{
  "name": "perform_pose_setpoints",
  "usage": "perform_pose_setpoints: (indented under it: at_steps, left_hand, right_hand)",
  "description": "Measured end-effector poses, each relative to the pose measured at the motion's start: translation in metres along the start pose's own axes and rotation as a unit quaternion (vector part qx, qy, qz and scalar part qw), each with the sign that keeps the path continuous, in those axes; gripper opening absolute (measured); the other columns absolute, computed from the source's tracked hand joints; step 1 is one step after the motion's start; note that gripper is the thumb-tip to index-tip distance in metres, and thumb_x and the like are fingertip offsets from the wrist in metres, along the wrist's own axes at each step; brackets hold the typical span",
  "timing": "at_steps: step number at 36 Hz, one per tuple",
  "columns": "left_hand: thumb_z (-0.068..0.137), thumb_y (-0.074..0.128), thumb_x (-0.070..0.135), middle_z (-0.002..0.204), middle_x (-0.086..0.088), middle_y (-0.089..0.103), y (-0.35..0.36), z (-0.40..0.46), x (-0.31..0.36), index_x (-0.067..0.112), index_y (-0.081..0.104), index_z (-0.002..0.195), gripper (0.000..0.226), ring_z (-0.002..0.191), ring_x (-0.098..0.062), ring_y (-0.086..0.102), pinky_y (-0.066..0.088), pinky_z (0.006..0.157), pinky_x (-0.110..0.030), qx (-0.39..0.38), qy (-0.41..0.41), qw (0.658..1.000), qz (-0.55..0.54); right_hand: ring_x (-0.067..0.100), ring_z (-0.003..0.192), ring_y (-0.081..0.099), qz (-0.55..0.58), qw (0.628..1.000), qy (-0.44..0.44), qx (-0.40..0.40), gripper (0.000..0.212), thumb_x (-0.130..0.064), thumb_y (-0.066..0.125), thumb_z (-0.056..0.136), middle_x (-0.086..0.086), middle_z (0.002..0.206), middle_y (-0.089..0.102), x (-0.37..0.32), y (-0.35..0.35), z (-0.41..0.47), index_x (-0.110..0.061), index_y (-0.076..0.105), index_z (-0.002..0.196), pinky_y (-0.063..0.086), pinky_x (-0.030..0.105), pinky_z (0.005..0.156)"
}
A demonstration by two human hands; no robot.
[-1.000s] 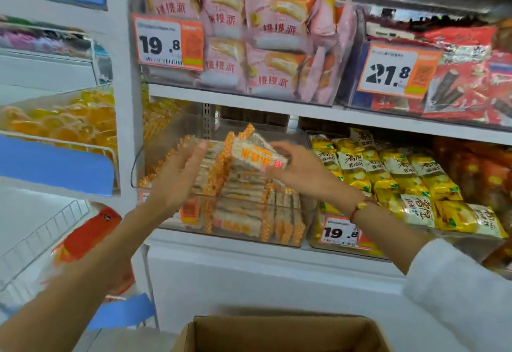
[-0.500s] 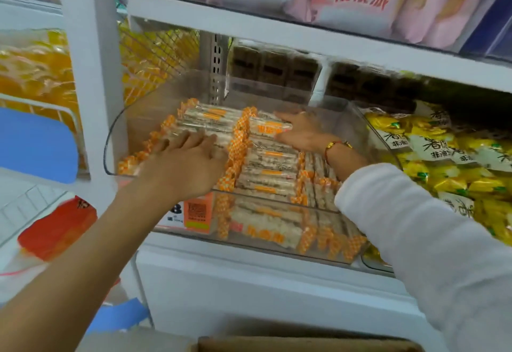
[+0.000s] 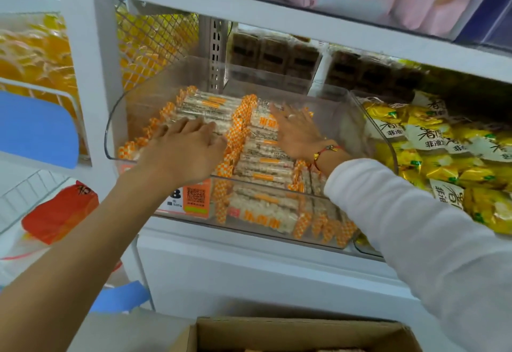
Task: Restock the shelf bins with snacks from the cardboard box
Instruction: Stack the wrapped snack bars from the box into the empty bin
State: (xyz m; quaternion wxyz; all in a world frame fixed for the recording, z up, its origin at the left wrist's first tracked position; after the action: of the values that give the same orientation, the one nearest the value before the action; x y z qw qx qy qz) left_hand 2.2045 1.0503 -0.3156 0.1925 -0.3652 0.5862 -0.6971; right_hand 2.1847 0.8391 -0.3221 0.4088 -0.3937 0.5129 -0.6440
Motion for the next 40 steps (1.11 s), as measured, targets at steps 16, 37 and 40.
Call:
perform_pose_setpoints:
  at_steps: [16,37,40]
  left_hand:
    - [0.093,0.013,0.052,0.161,0.0,0.01,0.0,0.004,-0.002,0.027,0.021,0.151,0.064,0.148,-0.021,0.006,0.008,0.117,-0.045,0.007,0.006,0.999,0.043]
    - [0.099,0.029,0.052,0.153,-0.002,0.034,-0.018,-0.01,0.003,0.023,0.038,0.145,0.055,0.143,-0.023,0.023,0.023,0.112,-0.042,0.107,-0.012,0.993,-0.05]
    - [0.096,0.03,0.048,0.129,-0.004,0.059,-0.041,-0.032,0.011,0.02,0.06,0.123,0.05,0.123,-0.027,0.047,0.038,0.097,-0.04,0.251,0.031,0.964,-0.085]
  right_hand:
    - [0.031,0.145,0.018,0.005,0.998,-0.014,0.061,0.061,-0.008,0.042,0.095,0.013,0.158,0.02,-0.005,-0.011,-0.002,-0.012,0.019,0.152,0.011,0.04,0.119]
    - [0.027,0.137,0.034,0.046,0.998,-0.036,0.004,0.053,-0.025,0.052,0.094,0.007,0.151,0.034,-0.014,-0.07,-0.04,-0.024,0.036,0.145,0.035,0.04,0.108]
    - [0.023,0.129,0.043,0.094,0.993,-0.075,0.011,0.042,-0.025,0.054,0.095,0.004,0.142,0.045,-0.026,-0.092,-0.077,-0.028,0.048,0.136,0.037,0.035,0.1]
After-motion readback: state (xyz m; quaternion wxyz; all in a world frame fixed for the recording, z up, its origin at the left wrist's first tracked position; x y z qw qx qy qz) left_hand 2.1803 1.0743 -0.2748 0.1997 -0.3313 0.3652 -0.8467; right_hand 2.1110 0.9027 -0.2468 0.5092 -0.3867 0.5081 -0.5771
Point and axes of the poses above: each hand's wrist, its own z-axis towards the middle knuckle, its own y-axis out of the palm, x = y × z, the point moved 9 cm from there along z, towards the middle knuckle
